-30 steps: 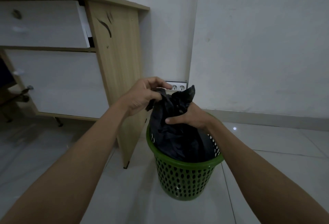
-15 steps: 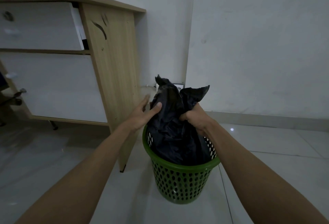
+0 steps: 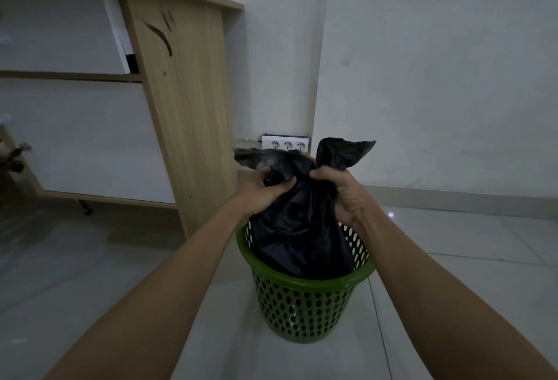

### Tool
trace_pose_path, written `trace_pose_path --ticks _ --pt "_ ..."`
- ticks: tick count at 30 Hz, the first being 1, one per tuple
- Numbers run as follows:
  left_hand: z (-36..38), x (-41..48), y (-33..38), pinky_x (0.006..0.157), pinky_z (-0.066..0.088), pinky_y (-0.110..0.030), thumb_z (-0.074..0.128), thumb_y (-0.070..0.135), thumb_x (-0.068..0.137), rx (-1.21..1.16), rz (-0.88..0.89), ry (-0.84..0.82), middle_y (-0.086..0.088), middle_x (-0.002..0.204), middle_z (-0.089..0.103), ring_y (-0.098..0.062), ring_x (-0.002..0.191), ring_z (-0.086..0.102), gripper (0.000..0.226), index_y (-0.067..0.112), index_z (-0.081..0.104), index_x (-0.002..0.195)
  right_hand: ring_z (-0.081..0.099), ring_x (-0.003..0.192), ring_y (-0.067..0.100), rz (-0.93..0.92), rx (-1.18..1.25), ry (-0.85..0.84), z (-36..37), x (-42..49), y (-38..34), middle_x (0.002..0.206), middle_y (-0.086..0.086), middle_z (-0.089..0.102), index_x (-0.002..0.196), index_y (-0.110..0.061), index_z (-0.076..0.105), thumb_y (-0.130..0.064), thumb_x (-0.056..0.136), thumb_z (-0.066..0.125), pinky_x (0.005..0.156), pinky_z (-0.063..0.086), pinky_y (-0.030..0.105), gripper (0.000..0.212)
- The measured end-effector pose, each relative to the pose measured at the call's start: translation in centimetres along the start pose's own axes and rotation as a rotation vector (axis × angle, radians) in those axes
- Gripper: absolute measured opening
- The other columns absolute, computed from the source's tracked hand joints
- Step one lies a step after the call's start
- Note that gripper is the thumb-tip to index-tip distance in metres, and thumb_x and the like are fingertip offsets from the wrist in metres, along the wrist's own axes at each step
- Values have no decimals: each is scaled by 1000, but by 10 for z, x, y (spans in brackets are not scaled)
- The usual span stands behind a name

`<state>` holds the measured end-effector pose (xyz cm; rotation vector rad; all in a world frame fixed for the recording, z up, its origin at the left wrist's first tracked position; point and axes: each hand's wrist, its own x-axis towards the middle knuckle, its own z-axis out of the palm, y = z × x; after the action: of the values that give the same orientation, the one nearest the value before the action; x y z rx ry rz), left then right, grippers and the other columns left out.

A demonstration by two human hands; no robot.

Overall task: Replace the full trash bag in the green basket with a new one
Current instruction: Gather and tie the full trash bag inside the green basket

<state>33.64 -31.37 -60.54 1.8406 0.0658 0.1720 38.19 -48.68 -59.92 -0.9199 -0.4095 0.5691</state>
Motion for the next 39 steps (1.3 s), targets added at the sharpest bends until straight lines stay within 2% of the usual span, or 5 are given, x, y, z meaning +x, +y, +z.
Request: trace_pose_path --ticks 5,14,24,33,39 --pt "6 -1 -5 84 54 -23 84 24 77 -126 -33 22 8 104 74 -6 94 69 30 25 71 105 70 79 28 -153 -95 397 2 15 -3 93 18 71 112 5 67 -9 81 79 80 60 45 35" --pt "-9 -3 -6 81 56 -31 73 11 86 -53 -58 28 -3 96 74 -23 95 69 9 15 73 93 74 84 18 -234 -521 365 3 14 -2 91 7 77 96 -6 75 -5 80 81 78 60 29 17" --pt "-26 -11 4 86 55 -32 56 -4 88 -58 -9 48 -2 106 72 -21 103 67 35 24 68 106 67 76 25 -135 -215 477 -7 11 -19 84 11 71 85 -5 71 -6 81 77 77 60 40 7" --pt "-5 -1 10 110 38 -45 41 76 86 532 159 -33 7 134 60 -18 126 52 61 37 57 130 70 96 31 -99 -192 285 -17 2 -12 106 19 72 108 -5 69 4 84 71 88 59 43 26" --pt "21 -3 21 101 35 -21 47 59 95 523 27 -96 -2 144 52 -22 131 48 59 23 50 143 72 97 27 -140 -243 378 -6 8 -12 110 17 73 114 1 67 -20 94 68 82 60 39 29"
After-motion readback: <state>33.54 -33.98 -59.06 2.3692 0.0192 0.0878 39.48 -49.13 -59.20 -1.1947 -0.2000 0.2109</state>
